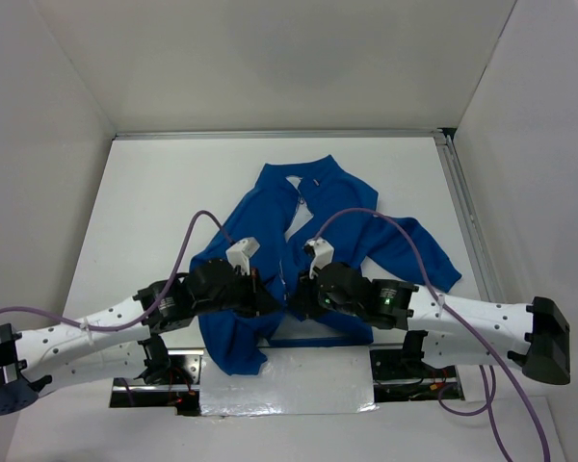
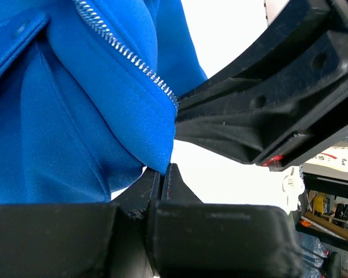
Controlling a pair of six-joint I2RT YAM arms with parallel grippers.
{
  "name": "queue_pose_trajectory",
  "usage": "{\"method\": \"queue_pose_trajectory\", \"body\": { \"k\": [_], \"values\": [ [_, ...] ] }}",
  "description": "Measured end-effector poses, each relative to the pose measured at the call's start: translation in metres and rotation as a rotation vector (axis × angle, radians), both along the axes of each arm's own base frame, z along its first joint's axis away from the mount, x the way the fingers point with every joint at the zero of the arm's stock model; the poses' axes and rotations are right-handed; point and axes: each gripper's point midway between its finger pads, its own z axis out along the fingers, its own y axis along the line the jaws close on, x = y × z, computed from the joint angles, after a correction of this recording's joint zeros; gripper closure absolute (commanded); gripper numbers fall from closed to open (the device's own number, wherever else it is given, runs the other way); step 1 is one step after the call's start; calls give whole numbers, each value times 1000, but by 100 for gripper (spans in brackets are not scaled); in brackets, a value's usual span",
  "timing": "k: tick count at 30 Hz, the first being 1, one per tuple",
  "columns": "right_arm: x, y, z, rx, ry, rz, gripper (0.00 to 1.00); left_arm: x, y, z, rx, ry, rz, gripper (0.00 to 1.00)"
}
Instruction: Zip up the jacket
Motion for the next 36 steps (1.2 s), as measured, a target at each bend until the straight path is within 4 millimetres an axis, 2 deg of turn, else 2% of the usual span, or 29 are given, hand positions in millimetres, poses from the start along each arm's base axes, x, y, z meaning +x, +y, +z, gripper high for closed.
{"method": "queue_pose_trajectory", "body": {
  "k": [5, 17, 26, 27, 30, 36],
  "values": [
    [4, -3, 4, 1, -18, -25, 100, 1, -1, -2, 10, 5, 0, 100],
    [5, -8, 28, 56, -77, -11, 100, 1, 0, -4, 25, 0, -5, 100],
    [10, -6, 31, 14, -137, 26, 100, -1, 2, -12, 56, 9, -16, 100],
    [10, -4, 30, 6, -137, 34, 85, -1, 2, -12, 58, 11, -16, 100],
    [6, -3, 22, -26, -132, 68, 67, -2, 4, -14, 65, 14, -15, 100],
    [-7, -3, 16, -57, -135, 120, 61, -1, 4, -12, 67, 12, -13, 100]
  ]
}}
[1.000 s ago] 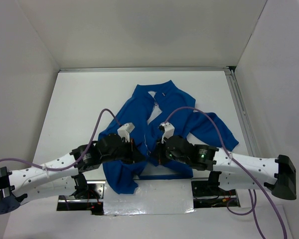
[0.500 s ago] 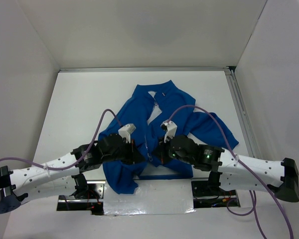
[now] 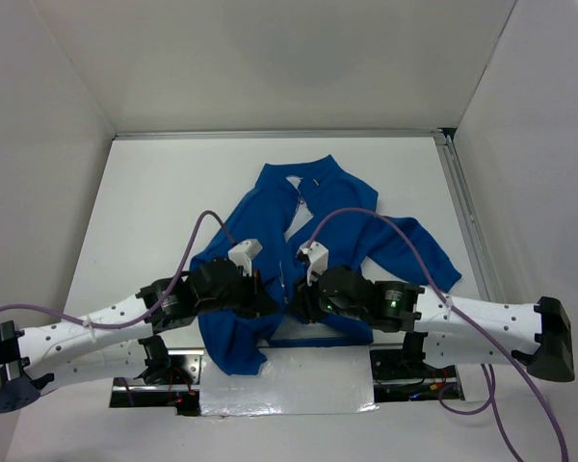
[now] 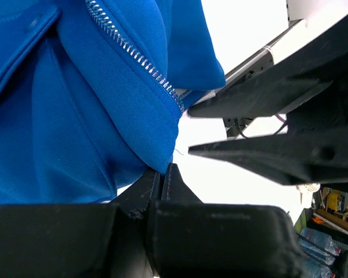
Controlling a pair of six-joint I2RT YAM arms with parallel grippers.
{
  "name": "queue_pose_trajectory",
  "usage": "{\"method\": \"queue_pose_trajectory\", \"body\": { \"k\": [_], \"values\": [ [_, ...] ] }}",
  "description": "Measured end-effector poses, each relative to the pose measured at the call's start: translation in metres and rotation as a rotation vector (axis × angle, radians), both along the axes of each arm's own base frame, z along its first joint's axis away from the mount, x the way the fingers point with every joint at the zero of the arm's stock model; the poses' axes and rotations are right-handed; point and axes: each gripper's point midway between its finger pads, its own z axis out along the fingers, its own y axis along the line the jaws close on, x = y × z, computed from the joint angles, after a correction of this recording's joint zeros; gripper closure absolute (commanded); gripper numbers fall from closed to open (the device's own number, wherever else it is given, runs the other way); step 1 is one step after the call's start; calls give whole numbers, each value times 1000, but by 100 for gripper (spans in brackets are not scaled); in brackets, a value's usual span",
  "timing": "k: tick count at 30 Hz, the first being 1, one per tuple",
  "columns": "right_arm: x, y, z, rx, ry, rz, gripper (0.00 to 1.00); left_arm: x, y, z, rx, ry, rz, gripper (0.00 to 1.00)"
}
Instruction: Zip up the jacket
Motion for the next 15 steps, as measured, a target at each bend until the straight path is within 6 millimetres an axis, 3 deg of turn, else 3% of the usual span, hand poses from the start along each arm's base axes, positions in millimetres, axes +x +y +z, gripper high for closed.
{"method": "queue_pose_trajectory", "body": {
  "k": [4, 8, 11, 15],
  "values": [
    [-7, 3, -6, -23, -3, 24, 53, 0, 0, 3, -2, -2, 0, 100],
    [-7, 3, -28, -107, 1, 3, 49, 1, -1, 6, -1, -3, 0, 100],
    [-2, -3, -43, -174, -6, -54, 48, 2, -3, 7, 1, -3, -2, 100],
    [10, -11, -43, -192, -37, -151, 50, 2, -3, 6, 8, -14, -11, 100]
  ]
}}
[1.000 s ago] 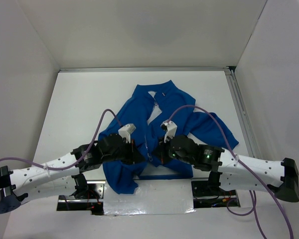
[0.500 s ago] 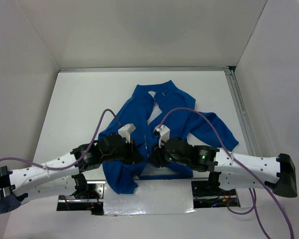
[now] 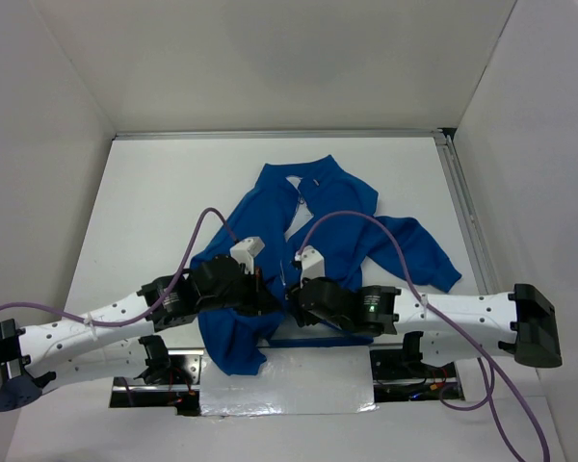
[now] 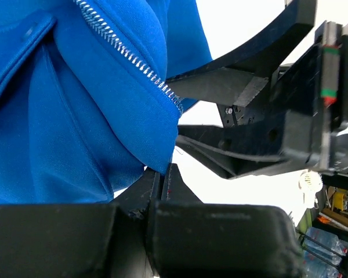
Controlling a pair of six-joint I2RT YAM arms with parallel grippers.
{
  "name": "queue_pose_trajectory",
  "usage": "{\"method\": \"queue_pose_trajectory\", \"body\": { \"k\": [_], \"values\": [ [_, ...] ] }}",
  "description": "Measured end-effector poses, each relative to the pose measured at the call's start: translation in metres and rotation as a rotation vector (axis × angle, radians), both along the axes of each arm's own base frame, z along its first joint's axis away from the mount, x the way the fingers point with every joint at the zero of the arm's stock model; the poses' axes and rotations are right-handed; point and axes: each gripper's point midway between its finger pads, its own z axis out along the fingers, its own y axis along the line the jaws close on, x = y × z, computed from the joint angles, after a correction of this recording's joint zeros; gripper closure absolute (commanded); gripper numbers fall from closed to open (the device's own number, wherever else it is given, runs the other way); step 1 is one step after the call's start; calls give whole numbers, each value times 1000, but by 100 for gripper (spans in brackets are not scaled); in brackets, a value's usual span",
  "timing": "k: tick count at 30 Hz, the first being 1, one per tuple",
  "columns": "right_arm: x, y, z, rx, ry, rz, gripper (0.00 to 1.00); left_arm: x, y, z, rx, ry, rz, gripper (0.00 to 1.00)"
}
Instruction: Zip up the jacket
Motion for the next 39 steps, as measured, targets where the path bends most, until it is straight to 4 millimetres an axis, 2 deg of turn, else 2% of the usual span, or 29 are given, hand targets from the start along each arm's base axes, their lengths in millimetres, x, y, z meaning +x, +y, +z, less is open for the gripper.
{"method": "queue_pose_trajectory", "body": {
  "k": [6, 11, 12, 14, 15, 17, 25, 32, 39],
  "values": [
    [5, -2, 15, 52, -35, -33, 60, 1, 0, 0, 1, -7, 3, 100],
    [4, 2, 25, 91, -66, 11, 63, 2, 0, 0, 1, -10, 2, 100],
    [3, 4, 26, 93, -70, 27, 74, 1, 0, 0, 1, -10, 1, 100],
    [2, 7, 28, 99, -79, 55, 83, 1, 0, 0, 2, -10, 1, 100],
    [2, 9, 30, 107, -84, 64, 92, 1, 0, 0, 3, -9, 0, 100],
    [2, 11, 32, 112, -93, 75, 100, 1, -1, -1, 4, -6, -4, 100],
    [3, 10, 34, 116, -98, 65, 100, 1, -1, -1, 6, -11, -11, 100],
    [7, 2, 46, 152, -127, 26, 100, 2, -3, 2, -3, -30, -20, 100],
    [15, -2, 40, 59, -144, -21, 100, 1, -4, -2, 4, -21, -27, 100]
  ]
}}
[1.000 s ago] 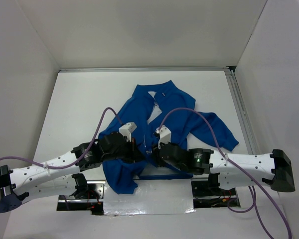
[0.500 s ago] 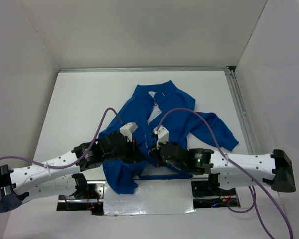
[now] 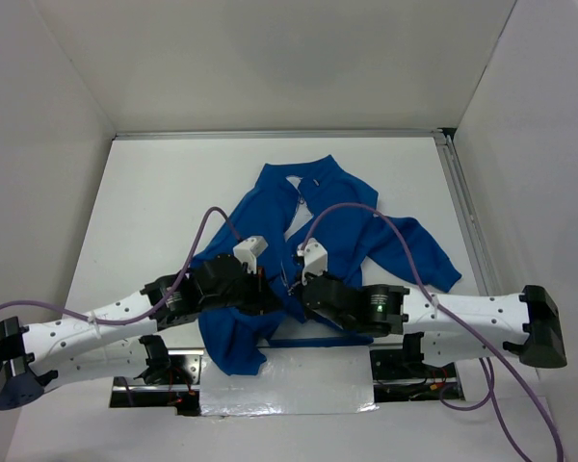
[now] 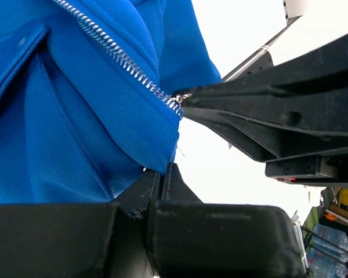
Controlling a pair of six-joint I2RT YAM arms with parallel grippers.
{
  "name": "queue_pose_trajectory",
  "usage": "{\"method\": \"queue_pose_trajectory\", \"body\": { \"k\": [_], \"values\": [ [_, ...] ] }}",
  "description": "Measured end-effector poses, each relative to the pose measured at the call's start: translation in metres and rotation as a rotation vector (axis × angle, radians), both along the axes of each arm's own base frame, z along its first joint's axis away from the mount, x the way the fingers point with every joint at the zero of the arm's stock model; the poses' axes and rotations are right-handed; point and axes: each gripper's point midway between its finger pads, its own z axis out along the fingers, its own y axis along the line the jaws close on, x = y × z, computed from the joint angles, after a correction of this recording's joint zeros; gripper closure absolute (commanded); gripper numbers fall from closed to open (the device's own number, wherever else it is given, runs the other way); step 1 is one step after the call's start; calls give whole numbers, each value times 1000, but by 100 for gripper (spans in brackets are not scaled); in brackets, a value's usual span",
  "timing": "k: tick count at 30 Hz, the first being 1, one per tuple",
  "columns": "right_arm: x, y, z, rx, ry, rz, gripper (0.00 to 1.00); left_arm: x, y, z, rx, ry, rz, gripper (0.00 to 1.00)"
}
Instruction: Zip up the jacket
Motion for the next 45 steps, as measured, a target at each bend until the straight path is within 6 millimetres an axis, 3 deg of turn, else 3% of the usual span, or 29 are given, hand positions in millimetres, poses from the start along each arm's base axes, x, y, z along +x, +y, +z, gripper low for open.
{"method": "queue_pose_trajectory", "body": {
  "k": [10, 15, 24, 28, 33, 40, 45],
  "values": [
    [11, -1, 4, -91, -25, -73, 100, -1, 2, -9, 23, 11, -10, 100],
    [0, 6, 0, -114, -2, 30, 100, -2, 7, -17, 58, 38, 5, 100],
    [-22, 15, -35, -143, 61, 212, 100, -8, 16, -19, 121, 31, -31, 100],
    [-18, 19, -36, -134, 50, 194, 99, -10, 15, -18, 131, 14, -63, 100],
    [-13, 24, -29, -99, 29, 176, 89, -10, 12, -20, 151, 14, -90, 100],
    [-13, 28, -24, -82, 13, 189, 83, -12, 11, -24, 166, 16, -118, 100],
    [-12, 29, -28, -82, 6, 191, 87, -12, 10, -21, 166, 13, -127, 100]
  ]
}}
